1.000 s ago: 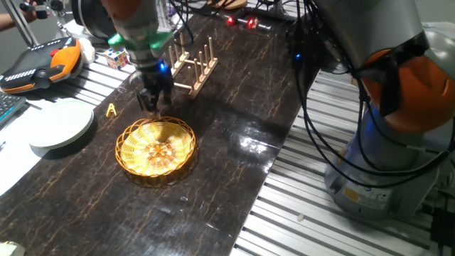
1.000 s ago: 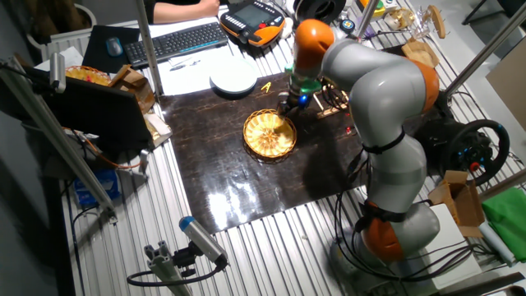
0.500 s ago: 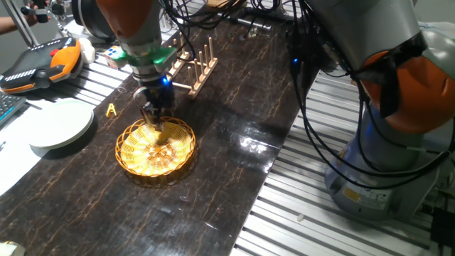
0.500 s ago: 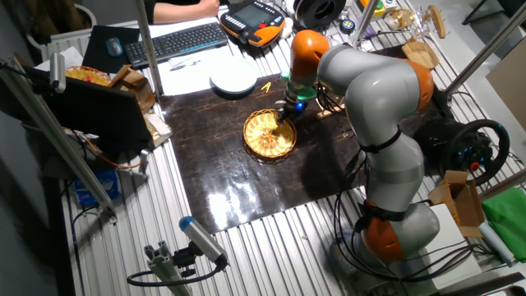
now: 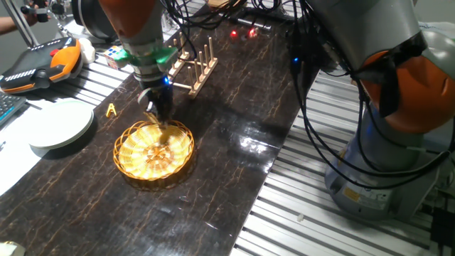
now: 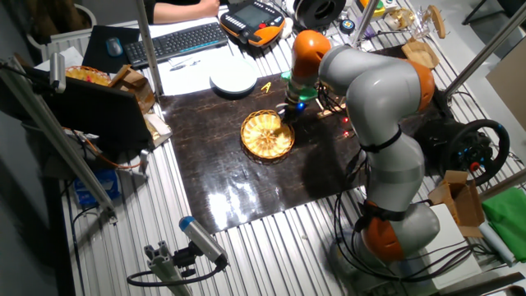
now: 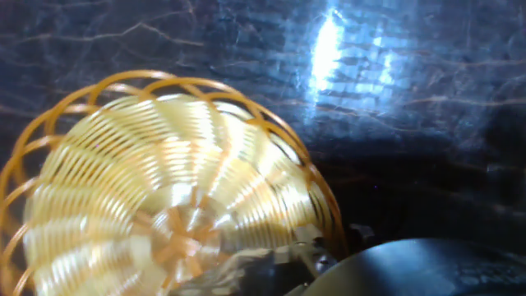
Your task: Put the dish on the dish rack
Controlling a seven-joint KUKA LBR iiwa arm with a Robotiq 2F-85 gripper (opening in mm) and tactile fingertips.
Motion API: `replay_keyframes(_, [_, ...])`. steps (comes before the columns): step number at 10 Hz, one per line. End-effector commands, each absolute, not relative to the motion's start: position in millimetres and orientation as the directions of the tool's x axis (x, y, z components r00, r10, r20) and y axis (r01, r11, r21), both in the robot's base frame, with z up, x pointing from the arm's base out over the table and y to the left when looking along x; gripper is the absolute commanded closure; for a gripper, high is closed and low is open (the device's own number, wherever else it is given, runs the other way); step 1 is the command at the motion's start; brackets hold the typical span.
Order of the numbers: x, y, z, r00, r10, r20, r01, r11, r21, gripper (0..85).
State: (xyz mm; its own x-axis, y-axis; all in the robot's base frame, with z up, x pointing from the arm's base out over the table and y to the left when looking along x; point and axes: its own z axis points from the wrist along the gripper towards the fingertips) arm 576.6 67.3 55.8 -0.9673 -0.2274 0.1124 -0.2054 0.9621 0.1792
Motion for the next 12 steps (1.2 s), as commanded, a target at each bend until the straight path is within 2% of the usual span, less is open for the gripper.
replay_keyframes(1, [577.7, 65.1, 58.9, -0.964, -0.238, 0.120, -0.211, 0.956, 0.204, 83.0])
replay_keyframes(5, [579.9, 60.5, 100.0, -0.960, -0.227, 0.164, -0.195, 0.962, 0.190, 83.0])
replay_keyframes(12, [568.1, 31.8, 208.8, -0.976, -0.116, 0.185, -0.104, 0.992, 0.073, 83.0])
